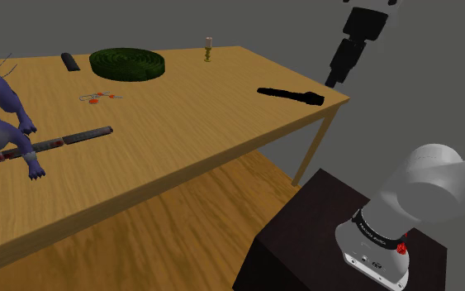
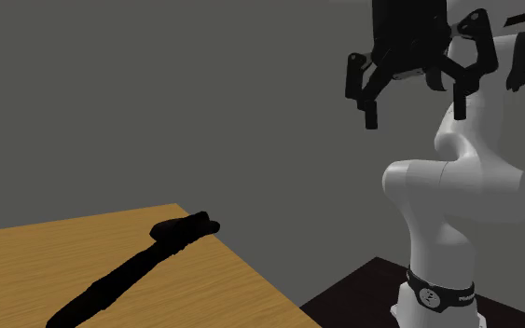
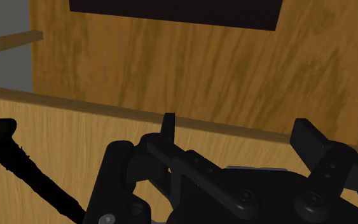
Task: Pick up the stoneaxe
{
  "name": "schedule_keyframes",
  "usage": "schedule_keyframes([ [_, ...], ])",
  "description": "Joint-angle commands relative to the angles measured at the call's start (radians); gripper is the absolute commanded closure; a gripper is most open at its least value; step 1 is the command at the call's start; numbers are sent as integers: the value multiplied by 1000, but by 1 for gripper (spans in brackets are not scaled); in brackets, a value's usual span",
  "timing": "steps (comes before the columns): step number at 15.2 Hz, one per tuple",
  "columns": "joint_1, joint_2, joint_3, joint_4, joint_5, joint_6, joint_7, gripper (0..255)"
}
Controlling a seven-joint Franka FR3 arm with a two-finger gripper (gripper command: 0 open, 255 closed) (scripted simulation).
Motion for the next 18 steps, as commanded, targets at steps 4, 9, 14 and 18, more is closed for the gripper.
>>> schedule_keyframes([
  [4,-4,62,-62,3,-45,36,-100,0],
  [9,-8,192,-160,37,-106,98,-262,0],
  [14,-9,351,-247,107,-143,157,-421,0],
  [18,-7,496,-310,188,-150,196,-548,0],
])
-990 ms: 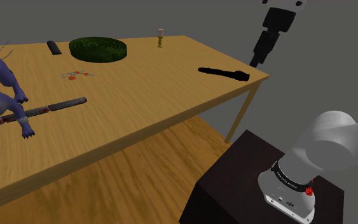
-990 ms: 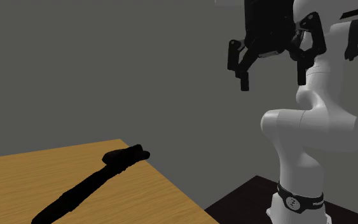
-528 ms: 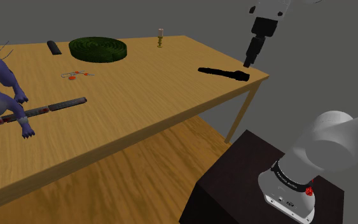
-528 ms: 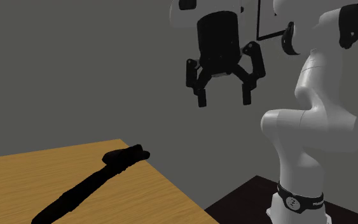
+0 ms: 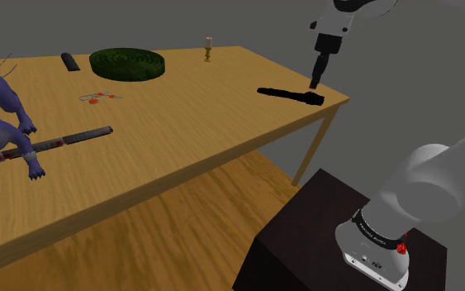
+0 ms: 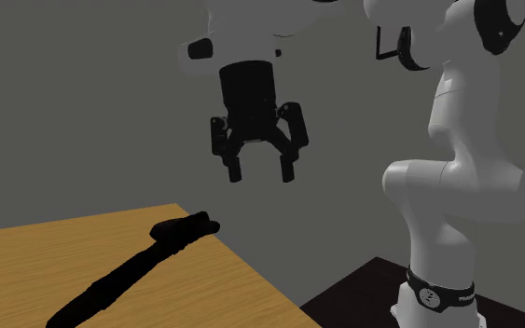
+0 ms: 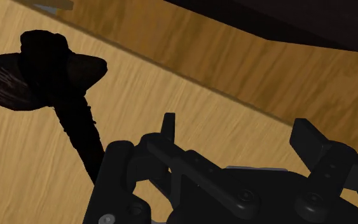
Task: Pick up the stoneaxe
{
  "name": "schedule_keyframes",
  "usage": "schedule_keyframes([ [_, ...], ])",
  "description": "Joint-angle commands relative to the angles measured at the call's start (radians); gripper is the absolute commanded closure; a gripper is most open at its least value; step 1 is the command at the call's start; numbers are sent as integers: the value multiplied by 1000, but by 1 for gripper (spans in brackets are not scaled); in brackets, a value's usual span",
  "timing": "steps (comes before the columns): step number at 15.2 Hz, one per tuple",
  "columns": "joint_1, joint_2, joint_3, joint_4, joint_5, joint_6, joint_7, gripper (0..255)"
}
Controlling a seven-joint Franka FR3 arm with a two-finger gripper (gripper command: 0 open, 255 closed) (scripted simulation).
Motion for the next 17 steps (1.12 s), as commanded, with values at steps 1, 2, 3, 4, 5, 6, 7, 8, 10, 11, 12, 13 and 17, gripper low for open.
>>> schedule_keyframes([
  [1,2,84,-30,50,2,23,-66,0],
  [2,1,124,-44,75,5,30,-98,0],
  [3,0,163,-56,101,9,37,-130,0],
  [4,-1,204,-68,129,14,43,-162,0],
  [5,-3,245,-78,159,21,48,-194,0],
  [6,-7,287,-88,189,29,52,-226,0],
  [7,-11,330,-96,222,37,55,-257,0],
  [8,-16,373,-103,256,47,57,-288,0],
  [10,-30,461,-113,329,67,56,-349,0],
  [11,-39,505,-116,368,78,55,-378,0],
  [12,-49,550,-117,409,89,51,-406,0],
  [13,-57,585,-117,442,97,48,-426,0],
  [17,-59,596,-115,402,101,98,-428,0],
])
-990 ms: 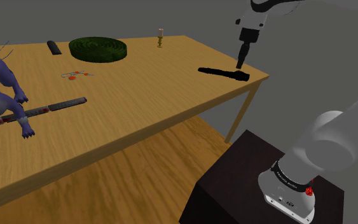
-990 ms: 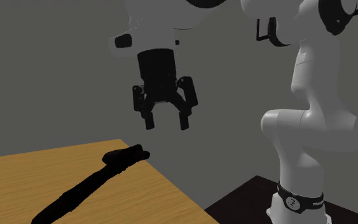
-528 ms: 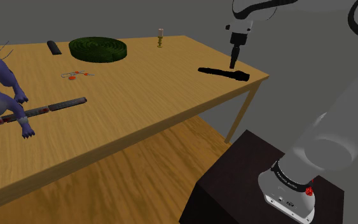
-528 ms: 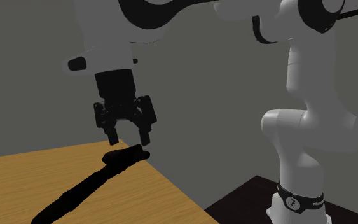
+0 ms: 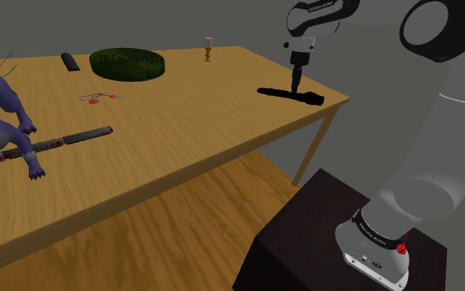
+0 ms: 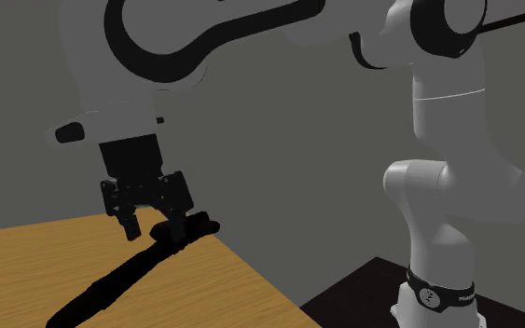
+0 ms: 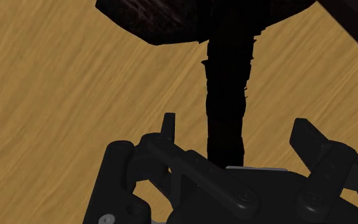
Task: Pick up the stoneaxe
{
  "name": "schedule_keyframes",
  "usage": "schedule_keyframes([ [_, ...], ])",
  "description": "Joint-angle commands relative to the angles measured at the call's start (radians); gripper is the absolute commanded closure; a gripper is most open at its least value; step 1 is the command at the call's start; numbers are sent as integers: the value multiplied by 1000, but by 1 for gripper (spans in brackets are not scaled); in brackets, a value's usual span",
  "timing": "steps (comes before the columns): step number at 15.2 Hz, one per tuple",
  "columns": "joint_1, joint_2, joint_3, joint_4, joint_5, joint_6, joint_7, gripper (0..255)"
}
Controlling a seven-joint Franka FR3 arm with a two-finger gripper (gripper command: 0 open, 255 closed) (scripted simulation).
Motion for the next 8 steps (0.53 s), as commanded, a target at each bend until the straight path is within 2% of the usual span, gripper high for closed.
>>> schedule_keyframes([
  [1,-1,7,1,-18,3,25,-3,0],
  [5,-1,16,2,-41,7,56,-5,0],
  [6,-2,17,2,-40,7,56,-5,255],
  [8,-2,17,2,-40,7,56,-5,255],
])
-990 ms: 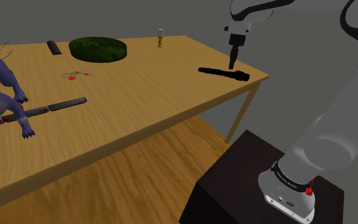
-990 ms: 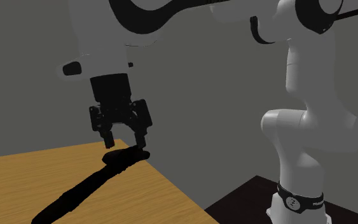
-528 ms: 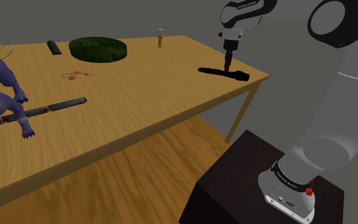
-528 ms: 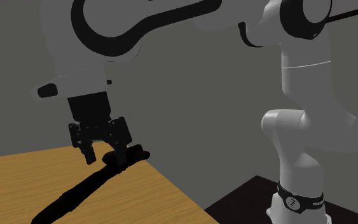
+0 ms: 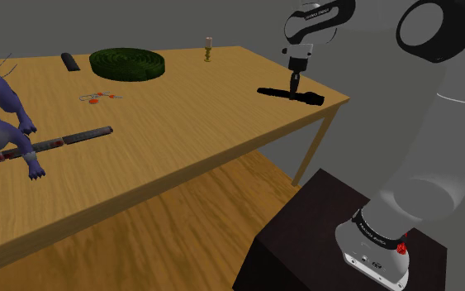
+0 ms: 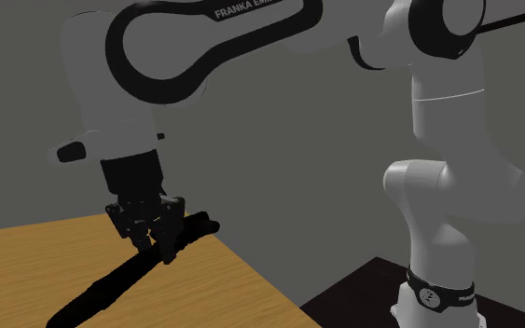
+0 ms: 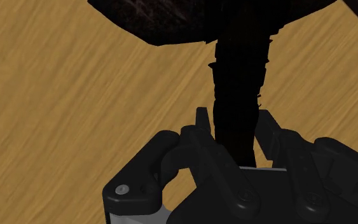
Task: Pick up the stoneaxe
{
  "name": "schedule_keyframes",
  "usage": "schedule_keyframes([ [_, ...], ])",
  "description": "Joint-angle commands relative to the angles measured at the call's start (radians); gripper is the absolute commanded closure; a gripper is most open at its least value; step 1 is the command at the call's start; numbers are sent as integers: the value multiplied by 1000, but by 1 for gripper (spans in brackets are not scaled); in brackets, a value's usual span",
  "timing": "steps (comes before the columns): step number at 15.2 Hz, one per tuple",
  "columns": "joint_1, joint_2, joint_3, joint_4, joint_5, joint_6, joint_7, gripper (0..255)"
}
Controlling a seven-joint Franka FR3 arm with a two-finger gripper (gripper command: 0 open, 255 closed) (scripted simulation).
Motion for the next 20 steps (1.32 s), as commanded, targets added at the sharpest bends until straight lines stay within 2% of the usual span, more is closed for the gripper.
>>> schedule_keyframes([
  [1,0,0,0,-1,0,1,0,255],
  [7,0,0,0,-1,0,1,1,255],
  [20,1,-35,-5,132,-15,-163,6,255],
])
